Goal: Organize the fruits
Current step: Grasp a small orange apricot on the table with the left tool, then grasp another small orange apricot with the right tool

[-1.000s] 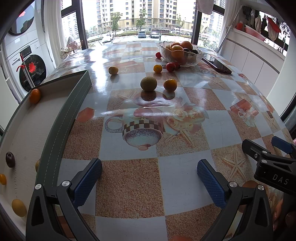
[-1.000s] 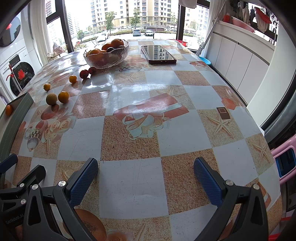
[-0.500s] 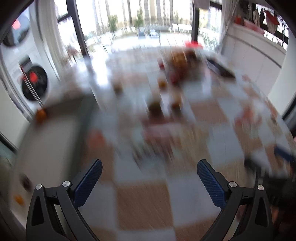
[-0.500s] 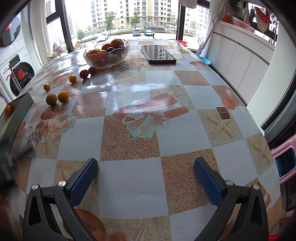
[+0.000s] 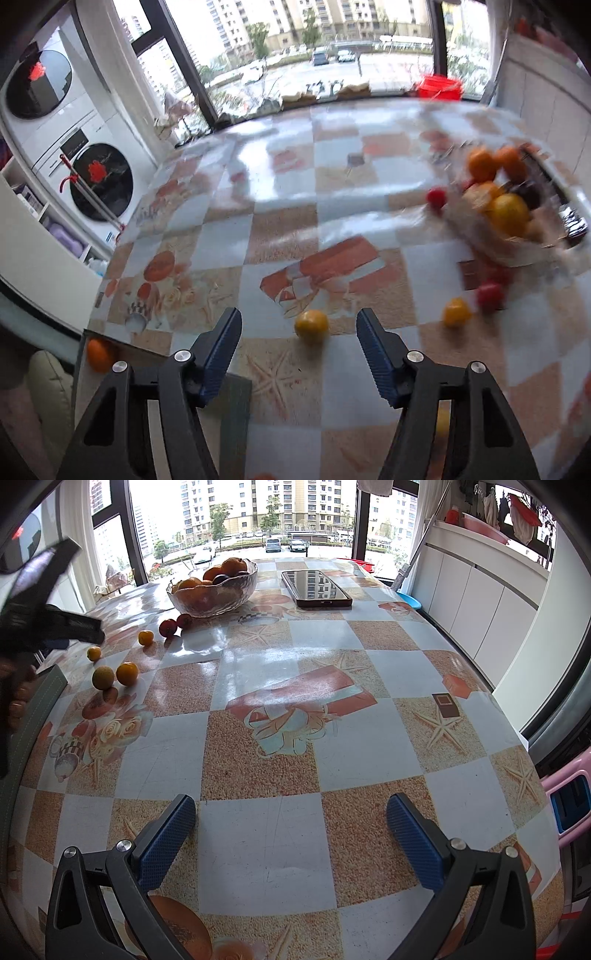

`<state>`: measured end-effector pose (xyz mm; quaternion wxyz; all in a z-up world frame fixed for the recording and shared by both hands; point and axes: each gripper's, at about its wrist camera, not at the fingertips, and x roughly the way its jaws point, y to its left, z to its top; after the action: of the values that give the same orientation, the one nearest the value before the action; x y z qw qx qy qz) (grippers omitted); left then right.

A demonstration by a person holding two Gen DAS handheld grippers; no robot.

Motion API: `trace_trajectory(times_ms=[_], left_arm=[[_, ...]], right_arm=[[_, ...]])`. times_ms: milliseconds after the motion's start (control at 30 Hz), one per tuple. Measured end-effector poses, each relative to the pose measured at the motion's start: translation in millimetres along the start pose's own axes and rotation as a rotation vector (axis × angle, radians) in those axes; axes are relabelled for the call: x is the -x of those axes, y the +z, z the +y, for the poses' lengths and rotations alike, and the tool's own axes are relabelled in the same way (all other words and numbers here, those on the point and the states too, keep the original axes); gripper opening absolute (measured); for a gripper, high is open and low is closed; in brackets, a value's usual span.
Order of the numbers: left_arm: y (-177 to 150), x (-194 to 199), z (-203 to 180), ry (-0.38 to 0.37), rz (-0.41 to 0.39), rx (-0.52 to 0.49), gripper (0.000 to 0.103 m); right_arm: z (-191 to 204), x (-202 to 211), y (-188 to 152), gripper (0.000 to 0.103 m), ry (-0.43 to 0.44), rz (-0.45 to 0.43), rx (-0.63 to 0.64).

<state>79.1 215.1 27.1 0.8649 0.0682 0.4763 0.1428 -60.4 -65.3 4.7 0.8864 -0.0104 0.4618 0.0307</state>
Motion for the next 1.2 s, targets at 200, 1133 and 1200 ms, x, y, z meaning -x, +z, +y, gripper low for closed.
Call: trace_trajectory(times_ms=[200,1133,1200], left_arm=[[-2,-17,0,0.028,0.0,0.001,0.044],[-167,88,8,-0.108,-0.088,0.124,0.023],[-168,87,7,-0.115,-0.087,0.132,0.023]], right_arm=[[-1,0,0,0.103,0.0,0.0,0.0],[46,-12,36,0.103,0.221,0.113,0.136],[66,-21,49,0.101,0.234,0.103,0.181]])
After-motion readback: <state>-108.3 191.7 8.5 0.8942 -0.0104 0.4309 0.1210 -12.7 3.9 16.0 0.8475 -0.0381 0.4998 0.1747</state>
